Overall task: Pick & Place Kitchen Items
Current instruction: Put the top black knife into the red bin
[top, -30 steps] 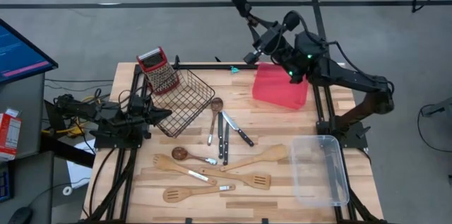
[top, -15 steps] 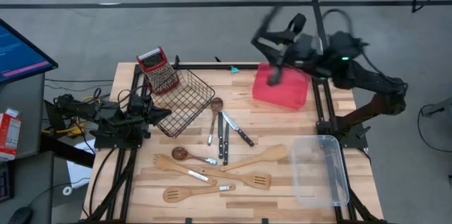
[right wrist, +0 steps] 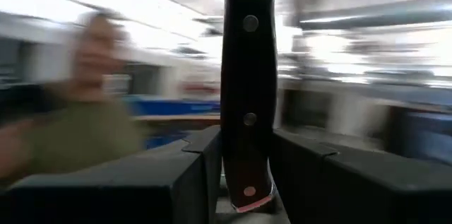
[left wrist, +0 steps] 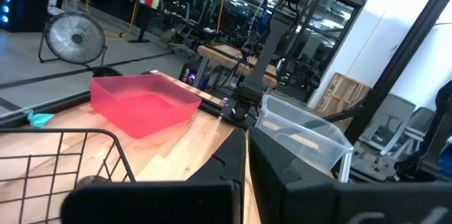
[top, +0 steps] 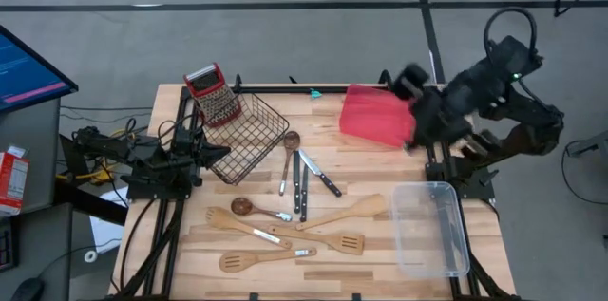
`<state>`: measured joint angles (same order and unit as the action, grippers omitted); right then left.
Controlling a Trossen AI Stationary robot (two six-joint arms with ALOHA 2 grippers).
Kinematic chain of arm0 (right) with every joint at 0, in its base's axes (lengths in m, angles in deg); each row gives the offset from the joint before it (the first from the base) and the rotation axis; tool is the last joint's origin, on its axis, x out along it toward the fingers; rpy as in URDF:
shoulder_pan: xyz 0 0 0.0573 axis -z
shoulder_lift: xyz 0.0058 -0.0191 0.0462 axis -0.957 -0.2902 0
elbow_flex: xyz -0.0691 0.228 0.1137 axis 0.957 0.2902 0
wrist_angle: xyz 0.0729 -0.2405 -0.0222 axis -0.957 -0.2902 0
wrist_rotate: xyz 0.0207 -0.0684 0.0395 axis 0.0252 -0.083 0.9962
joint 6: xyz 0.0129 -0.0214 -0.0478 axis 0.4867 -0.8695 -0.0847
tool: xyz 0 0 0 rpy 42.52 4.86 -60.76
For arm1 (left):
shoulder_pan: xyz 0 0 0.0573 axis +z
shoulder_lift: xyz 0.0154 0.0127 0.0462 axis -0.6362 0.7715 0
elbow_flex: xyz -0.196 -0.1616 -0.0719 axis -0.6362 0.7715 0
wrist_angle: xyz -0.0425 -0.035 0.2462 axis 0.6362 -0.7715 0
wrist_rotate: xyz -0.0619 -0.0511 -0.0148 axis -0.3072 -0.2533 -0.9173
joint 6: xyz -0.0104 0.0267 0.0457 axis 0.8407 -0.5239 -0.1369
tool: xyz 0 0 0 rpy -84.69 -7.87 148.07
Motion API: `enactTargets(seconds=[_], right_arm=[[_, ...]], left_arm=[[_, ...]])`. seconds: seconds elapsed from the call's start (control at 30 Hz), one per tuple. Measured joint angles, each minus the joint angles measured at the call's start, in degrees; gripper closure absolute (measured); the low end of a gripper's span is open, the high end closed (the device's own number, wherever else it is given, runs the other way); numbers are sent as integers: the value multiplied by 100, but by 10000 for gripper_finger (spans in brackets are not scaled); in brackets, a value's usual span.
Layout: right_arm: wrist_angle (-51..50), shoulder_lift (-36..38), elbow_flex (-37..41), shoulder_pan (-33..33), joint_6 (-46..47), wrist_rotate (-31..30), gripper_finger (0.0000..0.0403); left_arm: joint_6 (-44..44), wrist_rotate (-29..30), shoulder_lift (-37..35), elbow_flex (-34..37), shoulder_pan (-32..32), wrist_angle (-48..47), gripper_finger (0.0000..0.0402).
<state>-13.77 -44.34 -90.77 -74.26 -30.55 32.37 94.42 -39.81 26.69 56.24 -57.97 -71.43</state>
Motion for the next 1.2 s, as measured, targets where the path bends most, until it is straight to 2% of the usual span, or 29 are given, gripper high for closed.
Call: enactTargets(seconds=[0.03, 0.1, 0.27, 0.33, 0.43, 0.6, 0.7, 0.8, 0.87, 0.93, 1.0, 1.2], right_arm=[[187, -42, 0, -72, 152, 337, 301], [596, -116, 0, -246, 409, 614, 301], [977, -229, 4, -498, 440, 617, 301], [874, -245, -1, -482, 434, 408, 301], [208, -246, 0, -389, 248, -457, 301], [-1478, -205, 2, -149, -345, -3123, 301], [-2621, -120, 8, 143, -398, -4664, 301], [-4053, -58, 2, 499, -356, -5923, 301], [-4994, -96, 23, 754, -256, -6557, 301], [-5852, -145, 147, 1031, -61, -6896, 302], [-6343, -185, 423, 1337, -8, -6891, 303], [-6379, -174, 1898, 2132, -29, -6681, 304]], left_arm=[[-46, 2, 0, 0, 1, 0, 399], [-125, 2, 0, 0, 2, 0, 399], [-156, 4, 0, 0, 2, -2, 399], [-156, 2, 0, 0, 1, -2, 399], [-156, 2, 0, 0, 2, 0, 399], [-151, 4, 0, 0, 1, 3, 399], [-142, 4, -2, 0, 0, 12, 399], [-139, 4, -1, 0, 0, 13, 399], [-137, 7, 0, 0, 2, 20, 399], [-137, 7, -2, 0, 0, 26, 399], [-138, 7, -1, 0, 2, 31, 399], [-152, 9, 0, 0, 0, 28, 399]])
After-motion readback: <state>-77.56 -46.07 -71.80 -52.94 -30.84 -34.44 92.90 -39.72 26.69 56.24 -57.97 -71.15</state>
